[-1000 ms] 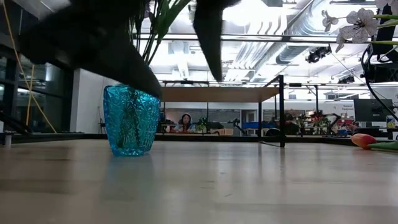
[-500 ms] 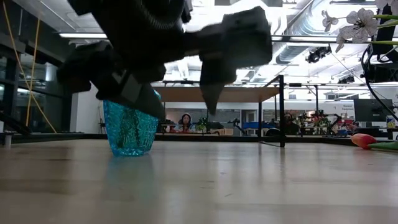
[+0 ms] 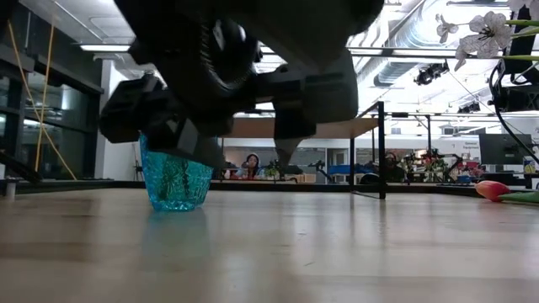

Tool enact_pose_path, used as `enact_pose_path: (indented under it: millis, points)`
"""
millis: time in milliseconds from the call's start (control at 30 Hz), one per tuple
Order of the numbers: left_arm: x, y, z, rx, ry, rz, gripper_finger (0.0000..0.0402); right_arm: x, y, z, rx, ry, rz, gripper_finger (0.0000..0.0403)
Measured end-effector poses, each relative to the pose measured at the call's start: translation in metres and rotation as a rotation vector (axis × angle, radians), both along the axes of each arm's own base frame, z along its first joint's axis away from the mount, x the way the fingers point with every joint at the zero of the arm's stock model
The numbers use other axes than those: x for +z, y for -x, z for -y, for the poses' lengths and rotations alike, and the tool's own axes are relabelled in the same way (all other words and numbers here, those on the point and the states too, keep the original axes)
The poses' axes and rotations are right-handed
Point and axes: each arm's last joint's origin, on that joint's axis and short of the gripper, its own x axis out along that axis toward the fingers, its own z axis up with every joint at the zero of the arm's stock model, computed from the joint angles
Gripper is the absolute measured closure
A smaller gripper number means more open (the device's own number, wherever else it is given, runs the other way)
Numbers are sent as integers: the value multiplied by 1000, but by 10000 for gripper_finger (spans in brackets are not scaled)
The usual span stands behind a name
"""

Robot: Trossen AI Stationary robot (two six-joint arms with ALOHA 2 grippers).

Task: Pick and place flowers into a vace then onto a shelf
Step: Adjust the vases

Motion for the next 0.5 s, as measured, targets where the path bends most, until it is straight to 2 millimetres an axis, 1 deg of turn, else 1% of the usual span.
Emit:
enact_pose_path:
  millis: [200, 367, 500]
  points:
    - [0, -4, -7, 21, 6, -4, 76, 0, 0, 0, 0, 0, 0, 269]
    - [-10, 1, -9, 49, 10, -22, 76, 0, 0, 0, 0, 0, 0, 269]
    - [-14, 3, -10, 73, 20, -17, 76, 0, 0, 0, 0, 0, 0, 269]
